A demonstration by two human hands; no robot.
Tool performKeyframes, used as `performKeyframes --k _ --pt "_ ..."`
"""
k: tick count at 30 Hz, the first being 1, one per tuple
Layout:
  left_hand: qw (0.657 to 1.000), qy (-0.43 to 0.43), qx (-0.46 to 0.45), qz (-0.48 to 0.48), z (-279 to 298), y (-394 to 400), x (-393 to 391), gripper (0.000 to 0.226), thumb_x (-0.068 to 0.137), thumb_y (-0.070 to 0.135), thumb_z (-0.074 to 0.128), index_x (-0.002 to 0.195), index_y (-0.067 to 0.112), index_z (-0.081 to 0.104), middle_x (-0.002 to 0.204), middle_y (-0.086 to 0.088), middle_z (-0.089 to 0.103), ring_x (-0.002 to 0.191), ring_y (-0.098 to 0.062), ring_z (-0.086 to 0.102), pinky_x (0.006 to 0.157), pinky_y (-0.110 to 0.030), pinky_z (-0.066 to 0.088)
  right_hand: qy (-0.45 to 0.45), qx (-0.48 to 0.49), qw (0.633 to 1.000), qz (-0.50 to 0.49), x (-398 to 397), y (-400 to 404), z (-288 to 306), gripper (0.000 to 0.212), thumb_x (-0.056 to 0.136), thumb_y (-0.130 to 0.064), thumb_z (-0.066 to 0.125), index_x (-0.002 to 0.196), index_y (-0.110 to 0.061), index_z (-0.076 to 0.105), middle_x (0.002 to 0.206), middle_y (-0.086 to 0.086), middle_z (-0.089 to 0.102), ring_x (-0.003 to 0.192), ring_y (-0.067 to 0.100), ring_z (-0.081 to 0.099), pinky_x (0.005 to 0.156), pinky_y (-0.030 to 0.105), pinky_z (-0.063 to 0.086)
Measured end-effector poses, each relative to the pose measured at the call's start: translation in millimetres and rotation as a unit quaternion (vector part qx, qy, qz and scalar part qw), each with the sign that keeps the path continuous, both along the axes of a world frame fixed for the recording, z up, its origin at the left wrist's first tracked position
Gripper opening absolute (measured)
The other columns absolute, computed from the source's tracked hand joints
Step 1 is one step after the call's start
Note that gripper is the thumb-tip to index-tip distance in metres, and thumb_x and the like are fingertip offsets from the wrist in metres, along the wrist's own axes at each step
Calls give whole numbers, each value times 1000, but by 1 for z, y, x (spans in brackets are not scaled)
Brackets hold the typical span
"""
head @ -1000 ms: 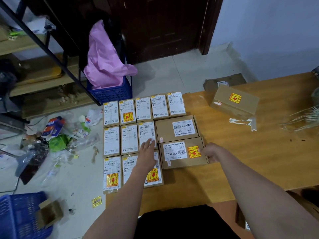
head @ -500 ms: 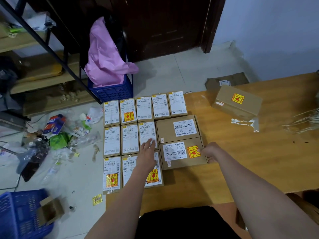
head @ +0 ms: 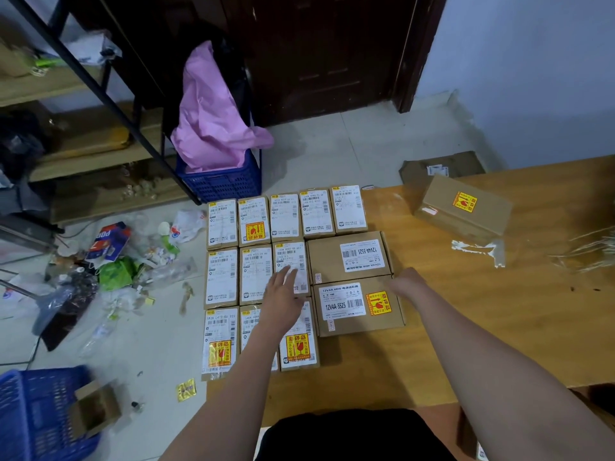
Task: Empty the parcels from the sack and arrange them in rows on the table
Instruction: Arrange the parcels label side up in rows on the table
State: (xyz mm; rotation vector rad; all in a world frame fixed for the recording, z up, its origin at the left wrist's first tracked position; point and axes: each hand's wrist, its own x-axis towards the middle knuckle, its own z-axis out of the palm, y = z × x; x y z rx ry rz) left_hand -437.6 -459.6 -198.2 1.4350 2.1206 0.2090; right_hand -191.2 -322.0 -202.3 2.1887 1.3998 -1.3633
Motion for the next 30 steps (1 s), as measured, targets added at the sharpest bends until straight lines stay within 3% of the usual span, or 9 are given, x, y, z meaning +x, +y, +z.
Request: performKeyframes --k 7,13,19,22,30 --pt "989 -20 53 136 25 35 -57 56 97 17 55 148 8 36 155 -12 32 144 -30 24 116 -43 27 5 114 993 8 -38 48 19 48 93 -23 57 135 -3 44 130 16 56 116 32 55 76 29 43" --pt "984 20 37 171 28 65 -116 55 94 15 55 146 5 38 147 -19 42 138 -35 34 114 -46 30 10 139 989 40 -76 91 25 50 96 -25 57 140 -6 43 135 12 53 121 29 52 79 29 41" --pt "974 20 -8 225 24 93 -156 60 95 20 52 151 9 30 151 -20 34 139 -39 29 113 -49 29 16 149 985 88 -112 125 17 40 91 -27 58 128 -13 57 128 7 62 112 27 60 78 28 45" --pt "967 5 -22 255 18 105 -172 63 95 19 53 152 12 28 151 -20 32 139 -39 28 112 -49 29 -1 146 984 102 -123 136 9 34 91 -19 58 124 -10 58 123 8 64 110 28 60 81 29 47" --pt "950 -16 -53 308 0 120 -194 75 93 18 60 154 16 17 151 -22 27 137 -42 27 110 -51 32 -24 105 990 95 -135 155 -14 75 88 -26 69 148 -5 29 143 9 49 132 31 45 103 39 44"
